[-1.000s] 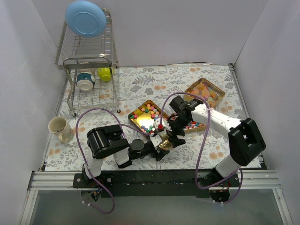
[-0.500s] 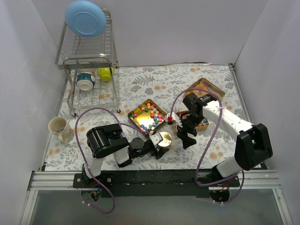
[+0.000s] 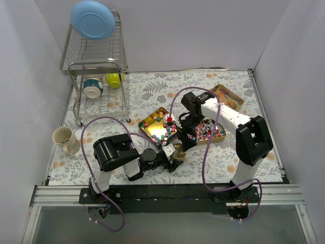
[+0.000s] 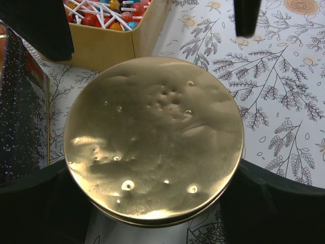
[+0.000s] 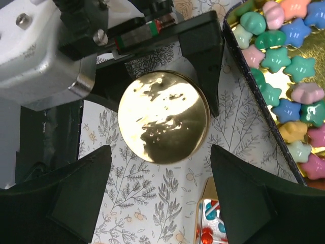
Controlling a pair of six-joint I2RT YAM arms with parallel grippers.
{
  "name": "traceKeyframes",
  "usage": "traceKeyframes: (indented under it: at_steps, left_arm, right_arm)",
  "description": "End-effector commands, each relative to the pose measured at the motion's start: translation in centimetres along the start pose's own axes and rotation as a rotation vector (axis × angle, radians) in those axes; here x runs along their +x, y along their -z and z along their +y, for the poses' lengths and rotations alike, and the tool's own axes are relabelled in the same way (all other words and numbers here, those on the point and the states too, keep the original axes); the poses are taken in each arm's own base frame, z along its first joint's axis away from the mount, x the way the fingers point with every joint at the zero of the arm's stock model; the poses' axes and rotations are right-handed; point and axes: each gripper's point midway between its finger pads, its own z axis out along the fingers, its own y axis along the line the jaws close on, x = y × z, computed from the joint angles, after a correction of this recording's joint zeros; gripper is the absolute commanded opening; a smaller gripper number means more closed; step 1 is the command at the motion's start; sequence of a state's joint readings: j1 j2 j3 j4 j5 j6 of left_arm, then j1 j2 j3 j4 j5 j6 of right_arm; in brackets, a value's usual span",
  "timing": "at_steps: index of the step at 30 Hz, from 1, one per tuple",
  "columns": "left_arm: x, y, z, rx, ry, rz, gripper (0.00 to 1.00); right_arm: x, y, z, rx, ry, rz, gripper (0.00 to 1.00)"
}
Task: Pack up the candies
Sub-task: Screw the bottle lid onto the packing bottle.
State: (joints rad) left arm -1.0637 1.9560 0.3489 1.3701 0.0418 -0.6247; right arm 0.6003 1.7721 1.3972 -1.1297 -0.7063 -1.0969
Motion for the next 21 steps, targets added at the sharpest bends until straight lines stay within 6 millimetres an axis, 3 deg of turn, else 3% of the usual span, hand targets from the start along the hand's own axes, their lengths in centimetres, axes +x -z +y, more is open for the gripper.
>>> traceKeyframes:
  at_steps: [1, 9, 21]
  left_arm:
    - [6.5, 2.2, -0.1, 0.004, 0.016, 0.244, 0.00]
    - [6.8, 2.3, -0.1, 0.004, 0.019, 0.253, 0.00]
    - [6.9, 2.3, -0.2, 0.006, 0.019, 0.258, 0.00]
  right_arm:
    - [-0.9, -0.9, 1.1, -0.050, 0.034, -0.031, 0.86]
    - [-0.4, -2.2, 1.3, -0.058, 0.040, -0.011, 0.86]
    - [-0.7, -2.7, -0.5, 0.001, 0.026, -0.024, 0.86]
